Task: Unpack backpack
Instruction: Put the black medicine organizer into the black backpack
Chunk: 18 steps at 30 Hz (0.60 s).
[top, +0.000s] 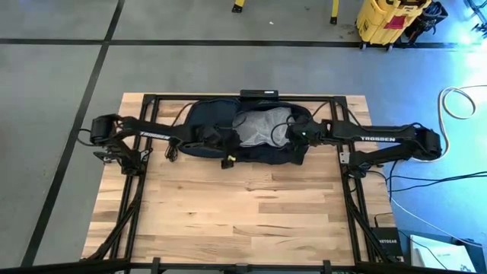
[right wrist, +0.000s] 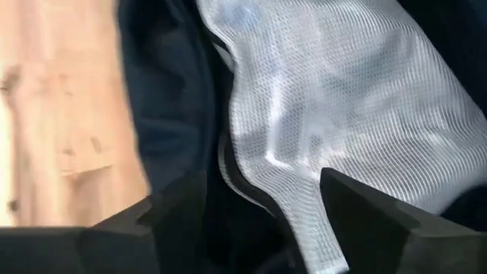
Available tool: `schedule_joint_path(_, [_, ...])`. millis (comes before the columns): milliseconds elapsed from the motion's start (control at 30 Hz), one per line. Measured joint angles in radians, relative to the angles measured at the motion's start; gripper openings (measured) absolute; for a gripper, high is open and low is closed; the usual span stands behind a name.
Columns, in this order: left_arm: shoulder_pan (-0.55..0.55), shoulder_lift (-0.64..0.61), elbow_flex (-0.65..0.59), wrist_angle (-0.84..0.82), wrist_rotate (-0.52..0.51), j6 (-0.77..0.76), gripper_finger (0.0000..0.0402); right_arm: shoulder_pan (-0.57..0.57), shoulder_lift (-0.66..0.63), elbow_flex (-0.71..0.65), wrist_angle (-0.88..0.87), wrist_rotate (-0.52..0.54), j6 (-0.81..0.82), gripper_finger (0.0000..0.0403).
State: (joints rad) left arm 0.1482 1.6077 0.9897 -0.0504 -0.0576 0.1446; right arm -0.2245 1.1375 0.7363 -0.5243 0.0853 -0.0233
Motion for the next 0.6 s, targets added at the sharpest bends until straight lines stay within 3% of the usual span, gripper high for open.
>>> schedule_joint_path(133, [-0.047,-0.031,0.0,0.041,-0.064,0.036,0.0214,0.069,-0.002,0.018,0.003,0.01,0.017,0.0243])
schedule_joint_path(267, [-0.089,-0.012,0.0,0.028,-0.015,0.042,0.0204,0.133,0.001,0.017,-0.007,-0.106,0.024,0.0238])
schedule_joint_path(433, [-0.085,0.052,-0.002,-0.043,0.028,0.014,0.0182,0.151,0.038,0.014,-0.074,-0.086,0.04,0.0214])
schedule_joint_path(600, [-0.06,0.095,-0.002,-0.066,-0.065,-0.01,0.0171,0.153,0.105,0.014,-0.088,-0.073,0.046,0.0206])
